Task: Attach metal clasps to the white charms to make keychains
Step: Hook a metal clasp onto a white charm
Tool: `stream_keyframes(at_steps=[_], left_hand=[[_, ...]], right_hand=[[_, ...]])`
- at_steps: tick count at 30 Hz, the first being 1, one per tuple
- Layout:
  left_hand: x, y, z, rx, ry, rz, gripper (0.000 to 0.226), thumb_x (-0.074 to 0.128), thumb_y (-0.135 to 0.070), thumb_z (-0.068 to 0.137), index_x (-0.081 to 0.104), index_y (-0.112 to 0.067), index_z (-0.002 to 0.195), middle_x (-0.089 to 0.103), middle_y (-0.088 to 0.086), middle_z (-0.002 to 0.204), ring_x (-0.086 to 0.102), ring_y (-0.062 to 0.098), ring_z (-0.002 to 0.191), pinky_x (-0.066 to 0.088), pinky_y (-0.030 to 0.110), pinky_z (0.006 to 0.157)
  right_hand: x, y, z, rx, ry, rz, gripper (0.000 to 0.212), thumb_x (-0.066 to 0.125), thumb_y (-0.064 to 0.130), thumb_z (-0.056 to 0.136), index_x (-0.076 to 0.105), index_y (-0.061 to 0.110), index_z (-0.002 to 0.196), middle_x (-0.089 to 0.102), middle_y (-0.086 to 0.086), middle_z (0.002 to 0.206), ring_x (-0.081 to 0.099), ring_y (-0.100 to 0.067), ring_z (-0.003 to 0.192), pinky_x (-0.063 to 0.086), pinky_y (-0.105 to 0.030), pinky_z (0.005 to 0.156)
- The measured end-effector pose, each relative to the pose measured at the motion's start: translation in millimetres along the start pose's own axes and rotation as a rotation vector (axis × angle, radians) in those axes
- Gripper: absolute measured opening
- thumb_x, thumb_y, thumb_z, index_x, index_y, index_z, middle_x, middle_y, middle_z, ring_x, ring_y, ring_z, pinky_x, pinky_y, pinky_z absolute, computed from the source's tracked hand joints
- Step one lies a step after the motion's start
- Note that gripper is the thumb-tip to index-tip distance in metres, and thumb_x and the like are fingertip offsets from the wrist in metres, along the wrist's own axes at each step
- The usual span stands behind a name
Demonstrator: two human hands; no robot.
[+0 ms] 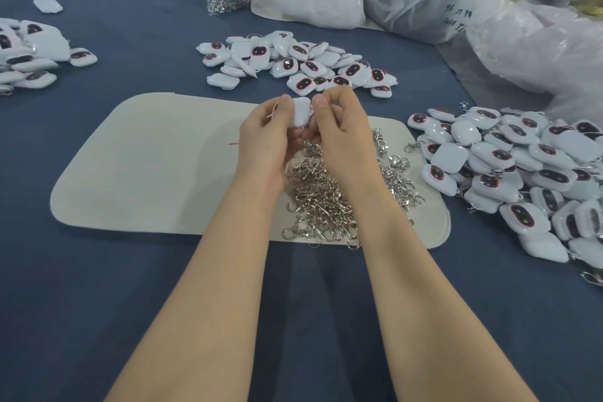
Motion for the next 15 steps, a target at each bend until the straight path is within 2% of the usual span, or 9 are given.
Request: stream_keyframes(at_steps=[4, 9, 12, 15], left_hand=[[0, 11, -1, -0.196, -0.011, -0.122, 0.025, 0.055, -0.023, 0.096, 0.060, -0.008, 0.076, 0.048, 0.001, 0.061, 0.043, 0.001, 0.035, 0.038, 0.012, 0.038], [3, 19, -2, -0.323, 0.008, -0.322, 0.024, 0.057, -0.019, 0.095, 0.060, -0.005, 0.075, 0.056, -0.001, 0.048, 0.045, 0.001, 0.033, 0.038, 0.009, 0.035], [-1, 16, -1, -0.234, -0.035, -0.200, 0.020, 0.056, -0.020, 0.095, 0.061, -0.008, 0.080, 0.052, 0.000, 0.056, 0.043, 0.001, 0.035, 0.039, 0.012, 0.038], [-6, 1, 2, 0.037, -0.082, 0.028, 0.010, 0.054, -0.018, 0.096, 0.061, -0.016, 0.090, 0.052, -0.002, 0.070, 0.045, 0.005, 0.048, 0.041, 0.018, 0.049]], right_hand=[[0, 0, 2, 0.015, 0.051, 0.092, 0.018, 0.053, 0.013, 0.096, 0.054, 0.018, 0.079, 0.057, 0.004, 0.062, 0.055, -0.008, 0.058, 0.049, -0.028, 0.063], [-1, -4, 3, 0.067, 0.129, 0.179, 0.014, 0.054, 0.009, 0.095, 0.060, 0.014, 0.083, 0.061, 0.005, 0.065, 0.057, -0.009, 0.062, 0.049, -0.025, 0.065], [-3, -5, 4, 0.082, 0.116, 0.042, 0.015, 0.055, 0.012, 0.095, 0.059, 0.014, 0.080, 0.058, 0.006, 0.059, 0.054, -0.007, 0.056, 0.047, -0.024, 0.060], [-7, -8, 6, 0.103, 0.090, -0.086, 0.015, 0.054, 0.016, 0.095, 0.059, 0.013, 0.081, 0.058, 0.008, 0.055, 0.053, -0.006, 0.051, 0.047, -0.022, 0.057]])
Point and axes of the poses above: each hand's wrist, its own z-axis towards the middle knuckle, its own x-axis out of the palm, y = z × x, the point moved 7 cm from there along z, towards the middle knuckle
